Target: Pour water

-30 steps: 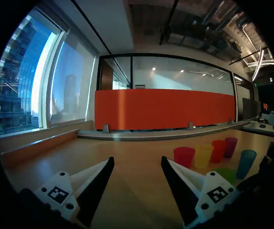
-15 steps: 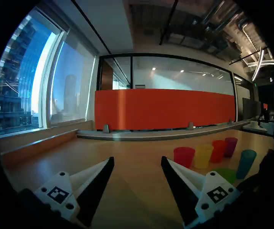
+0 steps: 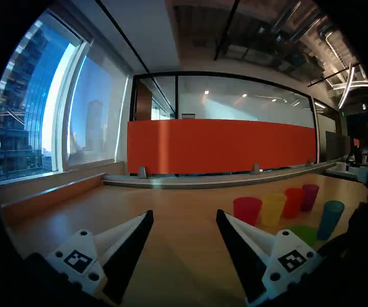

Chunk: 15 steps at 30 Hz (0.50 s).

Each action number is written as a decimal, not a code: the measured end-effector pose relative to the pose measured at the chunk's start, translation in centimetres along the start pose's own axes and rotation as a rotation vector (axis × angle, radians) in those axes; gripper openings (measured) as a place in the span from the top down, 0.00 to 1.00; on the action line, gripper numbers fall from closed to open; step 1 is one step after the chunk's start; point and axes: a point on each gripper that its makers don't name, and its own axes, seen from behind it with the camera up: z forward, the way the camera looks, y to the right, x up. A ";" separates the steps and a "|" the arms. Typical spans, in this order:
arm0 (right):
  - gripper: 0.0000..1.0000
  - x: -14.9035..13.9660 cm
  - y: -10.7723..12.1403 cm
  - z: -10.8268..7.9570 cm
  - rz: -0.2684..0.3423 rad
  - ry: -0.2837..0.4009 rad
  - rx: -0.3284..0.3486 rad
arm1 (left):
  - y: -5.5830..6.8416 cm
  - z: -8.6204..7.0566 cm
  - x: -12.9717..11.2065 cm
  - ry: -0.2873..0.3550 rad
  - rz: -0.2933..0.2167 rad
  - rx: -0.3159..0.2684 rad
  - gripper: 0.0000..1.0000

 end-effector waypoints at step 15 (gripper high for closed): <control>0.00 -0.9 0.0 0.0 -0.004 -0.031 -0.005 | 0.0 -0.1 0.0 0.000 0.000 0.000 0.09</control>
